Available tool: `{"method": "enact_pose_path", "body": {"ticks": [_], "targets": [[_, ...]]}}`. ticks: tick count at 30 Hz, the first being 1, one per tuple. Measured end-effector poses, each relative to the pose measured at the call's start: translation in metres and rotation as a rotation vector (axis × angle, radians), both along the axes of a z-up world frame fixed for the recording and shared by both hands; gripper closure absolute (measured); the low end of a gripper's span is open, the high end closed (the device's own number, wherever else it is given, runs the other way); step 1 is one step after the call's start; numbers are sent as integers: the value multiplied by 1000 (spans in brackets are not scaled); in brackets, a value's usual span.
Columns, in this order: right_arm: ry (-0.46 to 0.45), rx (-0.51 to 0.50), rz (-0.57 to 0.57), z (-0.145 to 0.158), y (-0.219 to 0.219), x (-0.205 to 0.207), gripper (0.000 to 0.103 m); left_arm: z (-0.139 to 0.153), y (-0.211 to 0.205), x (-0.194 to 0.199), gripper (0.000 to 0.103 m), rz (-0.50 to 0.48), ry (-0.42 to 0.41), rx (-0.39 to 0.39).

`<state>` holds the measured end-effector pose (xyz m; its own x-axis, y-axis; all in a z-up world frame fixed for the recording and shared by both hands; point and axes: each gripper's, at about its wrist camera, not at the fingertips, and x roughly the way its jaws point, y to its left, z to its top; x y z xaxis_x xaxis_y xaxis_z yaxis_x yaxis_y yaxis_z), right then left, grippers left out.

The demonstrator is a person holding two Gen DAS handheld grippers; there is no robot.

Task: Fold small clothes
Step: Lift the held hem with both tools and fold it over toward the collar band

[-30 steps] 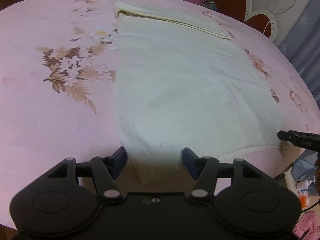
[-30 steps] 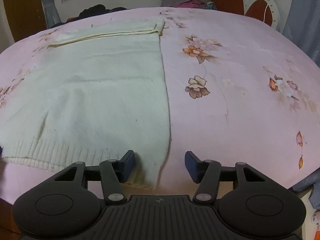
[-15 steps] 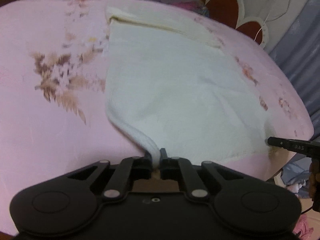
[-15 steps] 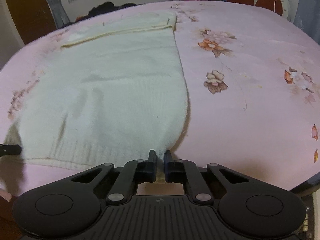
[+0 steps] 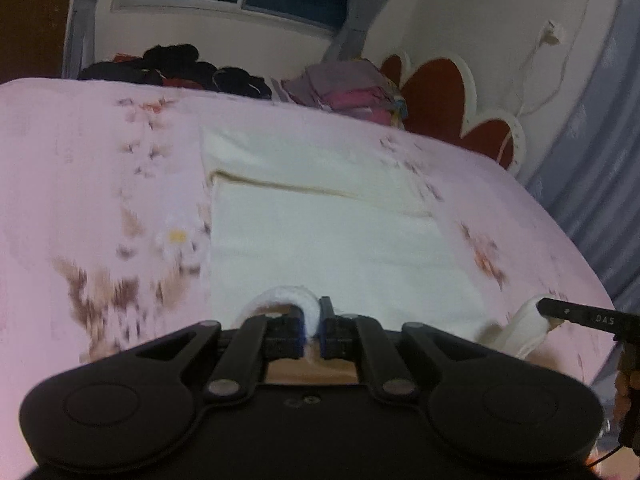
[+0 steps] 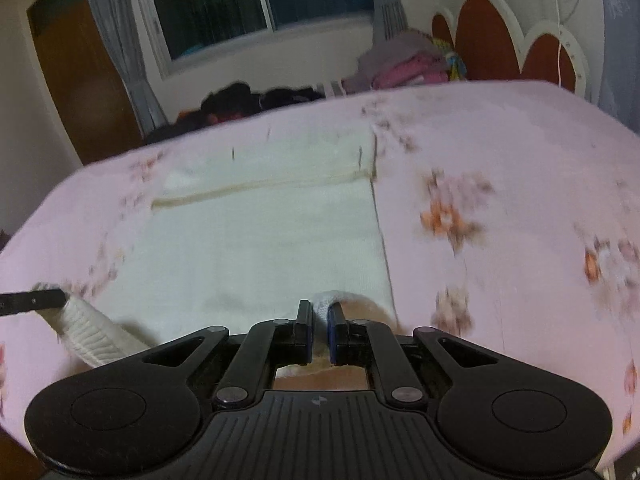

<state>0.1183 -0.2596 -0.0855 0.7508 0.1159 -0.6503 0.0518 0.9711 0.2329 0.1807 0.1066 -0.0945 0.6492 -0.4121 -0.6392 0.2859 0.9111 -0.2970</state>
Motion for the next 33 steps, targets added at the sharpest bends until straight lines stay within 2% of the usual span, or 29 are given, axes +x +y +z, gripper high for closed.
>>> {"method": "enact_pose_path", "body": {"ticks": [8, 18, 26, 33], "targets": [[-61, 11, -9, 10, -20, 92, 96, 8, -11, 75, 97, 49, -40, -7], [-84, 53, -31, -4, -45, 214, 97, 1, -33, 180, 97, 112, -58, -14], [-21, 136, -52, -34, -71, 303, 97, -16, -40, 255, 97, 176, -26, -9], [48, 196, -83, -62, -86, 353, 97, -40, -48, 298, 97, 195, 15, 29]]}}
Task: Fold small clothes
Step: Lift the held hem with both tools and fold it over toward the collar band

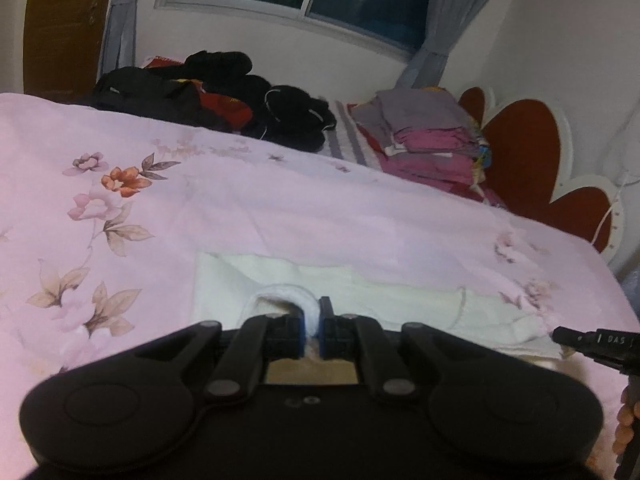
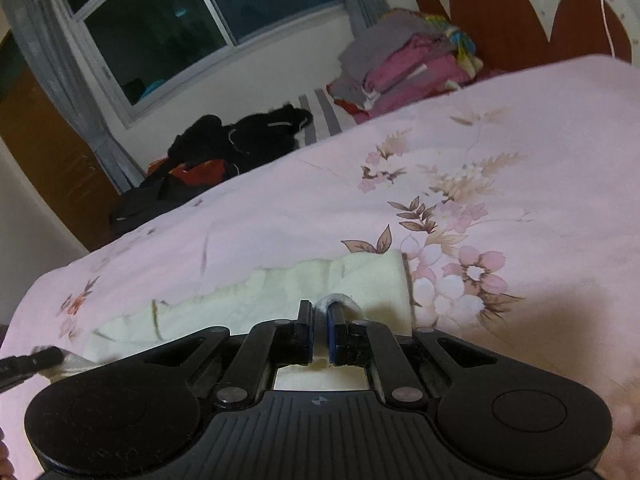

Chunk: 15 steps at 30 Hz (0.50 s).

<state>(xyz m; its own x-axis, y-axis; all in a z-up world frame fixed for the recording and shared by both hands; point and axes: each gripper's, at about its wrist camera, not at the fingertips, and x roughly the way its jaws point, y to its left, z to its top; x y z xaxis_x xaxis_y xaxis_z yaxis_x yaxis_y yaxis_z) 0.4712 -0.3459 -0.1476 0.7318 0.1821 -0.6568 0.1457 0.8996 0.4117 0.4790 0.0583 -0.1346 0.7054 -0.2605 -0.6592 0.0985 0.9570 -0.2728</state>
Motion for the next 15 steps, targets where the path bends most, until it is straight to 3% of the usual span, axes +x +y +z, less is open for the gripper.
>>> {"method": "enact_pose_path", "body": {"ticks": [5, 8, 11, 12, 14, 15], "targets": [[36, 20, -23, -15, -7, 20, 96, -16, -5, 24, 96, 13, 49, 38], [50, 19, -28, -20, -10, 29, 96, -20, -8, 33, 84, 32, 46, 73], [46, -22, -28, -20, -8, 33, 96, -16, -8, 36, 51, 60, 15, 116], [40, -29, -34, -20, -9, 34, 96, -13, -7, 36, 29, 77, 5, 127], [26, -29, -51, -17, -13, 35, 85, -6, -2, 33, 26, 84, -25, 127], [14, -30, -59, -15, -15, 35, 52, -4, 0, 31, 26, 68, -30, 130]]}}
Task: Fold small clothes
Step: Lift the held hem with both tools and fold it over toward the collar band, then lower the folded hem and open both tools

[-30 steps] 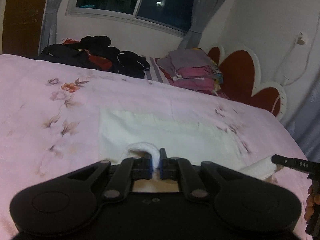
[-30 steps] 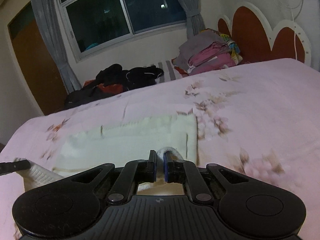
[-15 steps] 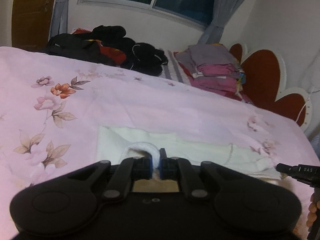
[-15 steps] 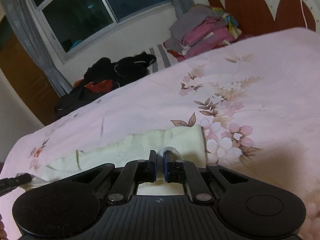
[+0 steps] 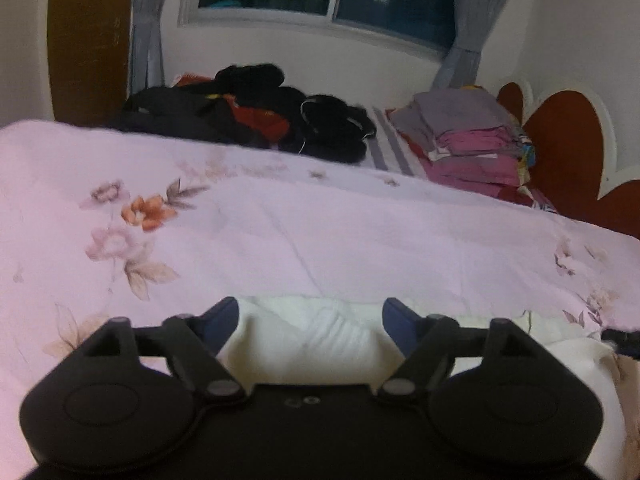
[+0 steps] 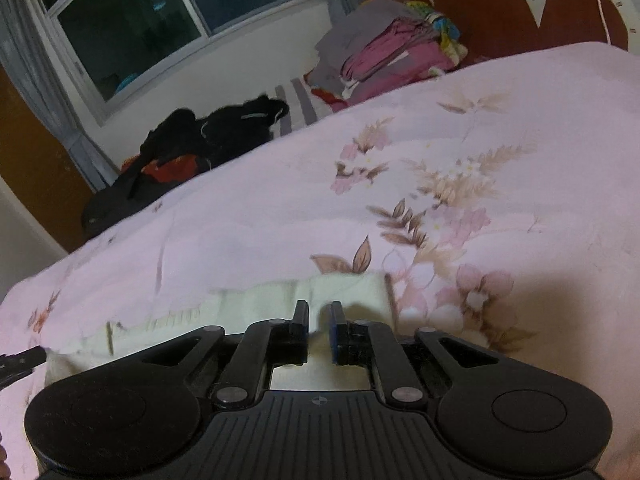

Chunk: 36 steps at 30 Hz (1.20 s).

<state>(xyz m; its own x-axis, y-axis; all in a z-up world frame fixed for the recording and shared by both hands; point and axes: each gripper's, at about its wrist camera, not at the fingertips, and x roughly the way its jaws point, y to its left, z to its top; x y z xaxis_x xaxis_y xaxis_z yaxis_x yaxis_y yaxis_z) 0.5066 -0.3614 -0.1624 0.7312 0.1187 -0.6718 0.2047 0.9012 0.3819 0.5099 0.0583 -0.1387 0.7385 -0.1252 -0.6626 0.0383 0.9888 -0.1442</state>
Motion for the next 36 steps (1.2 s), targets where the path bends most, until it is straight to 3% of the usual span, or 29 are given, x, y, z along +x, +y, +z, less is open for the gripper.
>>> {"method": "enact_pose_path", "body": {"ticks": [1, 8, 10, 14, 15, 16, 18, 21, 23, 30, 36], "targets": [[-18, -6, -6, 2, -1, 0, 29, 1, 1, -2, 26, -15, 1, 7], [-20, -102, 142, -2, 20, 6, 29, -16, -10, -2, 37, -142, 36, 66], [-6, -138, 177, -8, 28, 9, 49, -23, -10, 4, 43, -141, 57, 63], [13, -146, 196, -18, 32, 13, 51, -32, -6, 11, 56, -137, 82, 42], [18, -145, 202, -20, 31, 14, 51, -34, -4, 12, 68, -137, 85, 35], [21, -151, 209, -22, 32, 15, 59, -36, -3, 13, 85, -139, 87, 27], [29, -153, 224, -24, 32, 17, 84, -38, 0, 12, 97, -128, 84, 14], [28, -156, 233, -24, 31, 17, 87, -38, 1, 9, 99, -131, 67, 4], [19, -166, 245, -23, 32, 14, 99, -33, 0, 6, 99, -130, 43, 3], [-90, -185, 175, -2, 31, 15, 99, -16, 1, 7, 100, -68, -66, -9], [11, -219, 176, -27, 35, 30, 99, -42, -6, 15, 97, -68, 36, 62]]}}
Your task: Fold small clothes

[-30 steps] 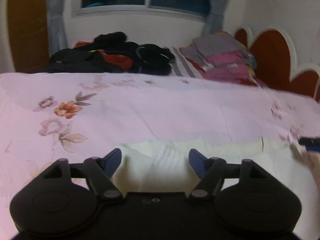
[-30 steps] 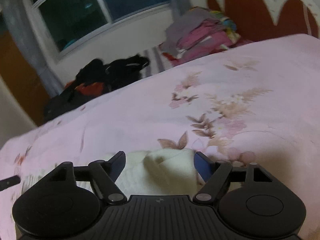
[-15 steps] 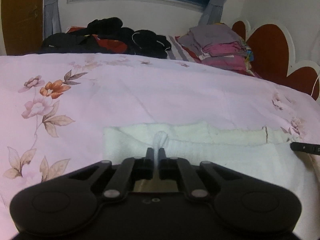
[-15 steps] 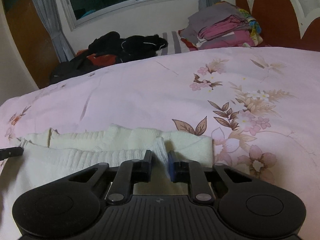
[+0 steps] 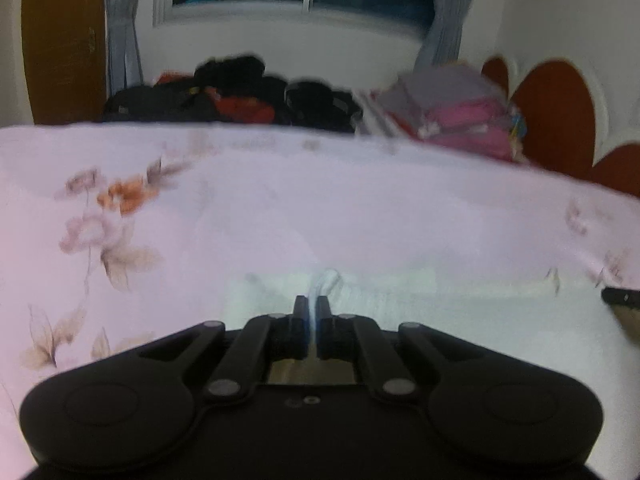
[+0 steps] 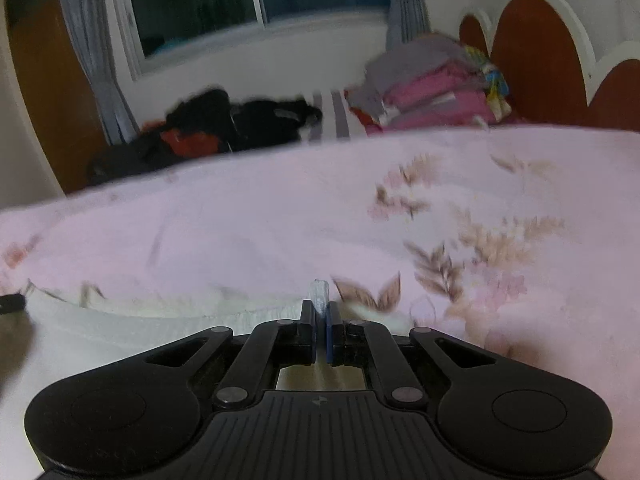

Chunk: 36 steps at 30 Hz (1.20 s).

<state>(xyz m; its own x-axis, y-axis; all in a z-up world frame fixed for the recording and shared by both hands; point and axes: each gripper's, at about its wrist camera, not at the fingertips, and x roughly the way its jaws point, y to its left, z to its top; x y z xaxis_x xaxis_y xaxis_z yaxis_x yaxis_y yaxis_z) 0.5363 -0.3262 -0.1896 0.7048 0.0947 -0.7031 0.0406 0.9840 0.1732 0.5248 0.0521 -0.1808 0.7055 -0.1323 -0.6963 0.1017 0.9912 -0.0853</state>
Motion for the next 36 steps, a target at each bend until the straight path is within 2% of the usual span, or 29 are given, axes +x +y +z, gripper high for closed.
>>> {"method": "enact_pose_path", "body": {"ticks": [2, 3, 4, 6, 7, 12, 15, 19, 20, 21, 22, 23, 27, 31, 36], "targets": [[-6, -14, 0, -1, 0, -1, 99, 1, -1, -4, 92, -10, -8, 27], [-2, -24, -1, 1, 1, -1, 96, 3, -1, -6, 83, -12, -8, 34], [-3, -31, -7, 3, 1, -2, 77, 5, -1, -7, 76, -10, -8, 44], [-39, -38, -26, 9, -1, -8, 47, 10, 2, -10, 68, 0, -15, 55], [-50, -35, -28, 13, -1, -10, 47, 12, 3, -11, 59, 4, -17, 55], [-89, 4, -5, 33, 5, -29, 47, 34, 9, -33, 46, 16, -64, 44], [-107, 7, 31, 42, 20, -40, 47, 45, 3, -48, 45, -13, -85, 46], [-106, 25, 86, 46, 46, -50, 47, 50, -12, -61, 45, -57, -56, 14], [-103, 28, 100, 45, 53, -52, 47, 48, -16, -61, 45, -69, -46, 9], [-98, 28, 112, 44, 62, -54, 54, 47, -23, -64, 45, -82, -35, 9], [-88, 32, 128, 41, 69, -55, 64, 44, -28, -66, 45, -92, -28, 15], [-74, 39, 140, 38, 77, -57, 67, 41, -33, -70, 45, -100, -23, 22], [-41, 46, 180, 27, 101, -68, 67, 23, -45, -75, 45, -104, 26, 65], [-13, -12, 194, 13, 111, -76, 66, 5, -38, -75, 44, -86, 71, 83], [0, -100, 116, 2, 88, -87, 66, 6, -32, -79, 44, -96, 64, 85]]}}
